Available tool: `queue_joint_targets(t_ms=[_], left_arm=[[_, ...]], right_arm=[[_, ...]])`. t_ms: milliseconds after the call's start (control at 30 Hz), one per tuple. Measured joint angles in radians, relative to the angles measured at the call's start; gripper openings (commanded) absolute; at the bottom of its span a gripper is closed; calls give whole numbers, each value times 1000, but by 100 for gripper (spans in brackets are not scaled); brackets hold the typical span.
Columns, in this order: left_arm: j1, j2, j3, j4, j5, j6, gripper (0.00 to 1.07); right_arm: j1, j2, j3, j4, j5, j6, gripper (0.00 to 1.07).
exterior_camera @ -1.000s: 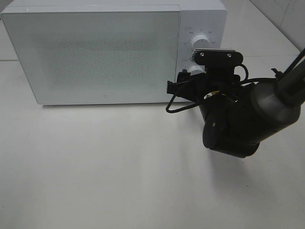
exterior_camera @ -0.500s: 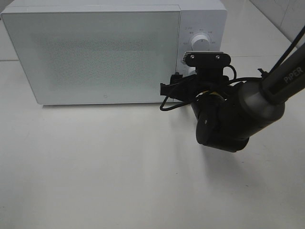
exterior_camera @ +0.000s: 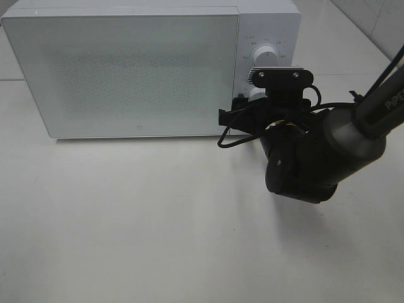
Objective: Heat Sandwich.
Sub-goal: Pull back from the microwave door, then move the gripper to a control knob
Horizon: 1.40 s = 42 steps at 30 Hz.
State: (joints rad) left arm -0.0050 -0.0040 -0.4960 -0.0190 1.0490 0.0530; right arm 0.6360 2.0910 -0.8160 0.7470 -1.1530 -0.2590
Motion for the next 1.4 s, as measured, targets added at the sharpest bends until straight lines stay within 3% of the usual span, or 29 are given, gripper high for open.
queue_joint_targets(t_ms=[200, 400, 467, 500, 533, 633, 667, 800, 1400], left_arm=[[0, 0, 0, 0, 0, 0, 98], [0, 0, 0, 0, 0, 0, 98], [0, 0, 0, 0, 0, 0, 98], [0, 0, 0, 0, 0, 0, 98], [0, 0, 0, 0, 0, 0, 98], [0, 0, 0, 0, 0, 0, 98], [0, 0, 0, 0, 0, 0, 98], [0, 0, 0, 0, 0, 0, 98], [0, 0, 0, 0, 0, 0, 98]], right_arm=[[-1, 0, 0, -9, -6, -2, 73], [-1, 0, 0, -12, -31, -2, 62], [-1, 0, 0, -12, -32, -2, 54], [-1, 0, 0, -12, -32, -2, 44], [-1, 0, 0, -12, -32, -2, 44], [-1, 0, 0, -22, -32, -2, 26], [-1, 0, 0, -24, -32, -2, 15], [-1, 0, 0, -24, -32, -2, 3], [-1, 0, 0, -24, -32, 99, 3]])
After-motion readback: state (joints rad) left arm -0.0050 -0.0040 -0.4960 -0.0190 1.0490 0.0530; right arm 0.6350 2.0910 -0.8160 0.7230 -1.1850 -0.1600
